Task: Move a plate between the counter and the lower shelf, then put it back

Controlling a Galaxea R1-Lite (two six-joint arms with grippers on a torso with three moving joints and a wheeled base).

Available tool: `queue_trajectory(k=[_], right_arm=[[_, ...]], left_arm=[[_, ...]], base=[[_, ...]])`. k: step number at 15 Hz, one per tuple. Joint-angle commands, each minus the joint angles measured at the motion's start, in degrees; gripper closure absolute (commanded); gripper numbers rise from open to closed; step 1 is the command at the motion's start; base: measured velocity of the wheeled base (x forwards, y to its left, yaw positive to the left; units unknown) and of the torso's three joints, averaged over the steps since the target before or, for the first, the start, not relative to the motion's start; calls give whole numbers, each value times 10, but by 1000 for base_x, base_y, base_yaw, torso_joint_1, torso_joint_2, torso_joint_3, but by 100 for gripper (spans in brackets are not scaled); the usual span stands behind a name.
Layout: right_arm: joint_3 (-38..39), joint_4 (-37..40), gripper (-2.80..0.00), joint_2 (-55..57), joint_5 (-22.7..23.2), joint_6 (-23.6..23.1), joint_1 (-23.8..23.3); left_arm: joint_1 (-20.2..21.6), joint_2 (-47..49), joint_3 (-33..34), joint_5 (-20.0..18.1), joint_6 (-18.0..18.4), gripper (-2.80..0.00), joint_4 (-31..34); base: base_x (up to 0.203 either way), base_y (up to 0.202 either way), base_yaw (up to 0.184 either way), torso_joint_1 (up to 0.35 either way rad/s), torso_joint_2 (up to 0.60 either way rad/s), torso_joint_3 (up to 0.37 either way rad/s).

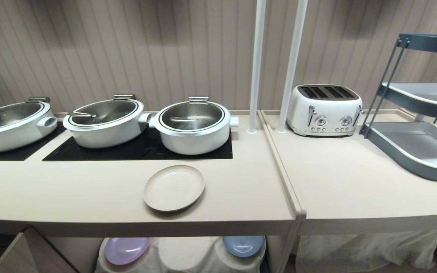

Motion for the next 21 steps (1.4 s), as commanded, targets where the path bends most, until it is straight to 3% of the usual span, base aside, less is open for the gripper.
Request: queue_trajectory(k=[1,21], right_arm=[[0,0,0,1,0,0,0],[0,-1,0,1,0,0,0]], left_arm=[[0,0,0,0,0,0,-1],[0,0,1,1,-5,0,-1]], base=[[0,0,0,0,0,0],[0,0,0,0,0,0]])
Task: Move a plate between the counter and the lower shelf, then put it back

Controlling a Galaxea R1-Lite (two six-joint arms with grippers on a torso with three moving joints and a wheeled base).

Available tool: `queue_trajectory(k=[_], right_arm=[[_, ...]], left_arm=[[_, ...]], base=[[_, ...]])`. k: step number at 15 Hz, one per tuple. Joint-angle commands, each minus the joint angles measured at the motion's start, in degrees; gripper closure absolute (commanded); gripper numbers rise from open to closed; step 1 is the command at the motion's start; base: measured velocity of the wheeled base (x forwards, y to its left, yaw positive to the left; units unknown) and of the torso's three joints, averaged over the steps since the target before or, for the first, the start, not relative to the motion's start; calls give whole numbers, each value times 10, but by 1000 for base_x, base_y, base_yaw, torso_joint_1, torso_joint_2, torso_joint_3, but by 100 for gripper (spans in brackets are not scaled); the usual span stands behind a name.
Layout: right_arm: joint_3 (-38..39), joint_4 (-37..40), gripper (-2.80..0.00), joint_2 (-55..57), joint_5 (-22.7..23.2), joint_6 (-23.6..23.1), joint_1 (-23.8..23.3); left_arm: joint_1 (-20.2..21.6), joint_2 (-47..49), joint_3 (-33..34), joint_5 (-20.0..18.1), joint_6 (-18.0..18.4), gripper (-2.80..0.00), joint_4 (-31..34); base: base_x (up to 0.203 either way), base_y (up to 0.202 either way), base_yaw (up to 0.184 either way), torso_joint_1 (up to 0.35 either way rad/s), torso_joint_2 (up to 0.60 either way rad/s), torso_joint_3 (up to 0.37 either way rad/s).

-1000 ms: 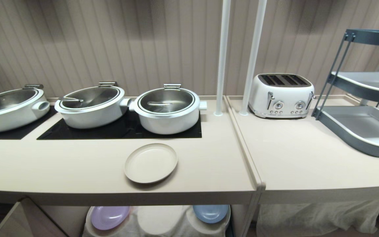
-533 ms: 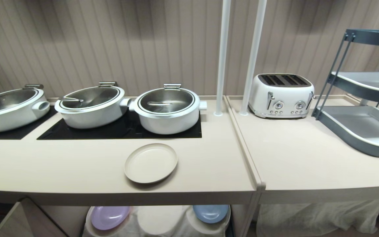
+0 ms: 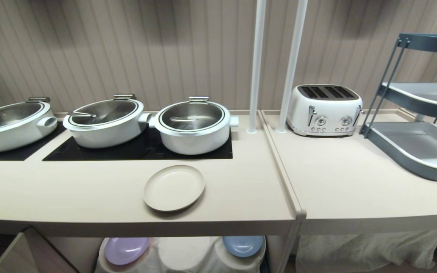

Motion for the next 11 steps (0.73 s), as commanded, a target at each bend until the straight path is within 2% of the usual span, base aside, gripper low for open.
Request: queue_trajectory(k=[1,11], right_arm=[[0,0,0,1,-1,0,0],[0,0,0,1,-1,1,0]], left_arm=[[0,0,0,0,0,0,0],[0,0,0,0,0,0,1]], base=[[0,0,0,0,0,0],[0,0,0,0,0,0]])
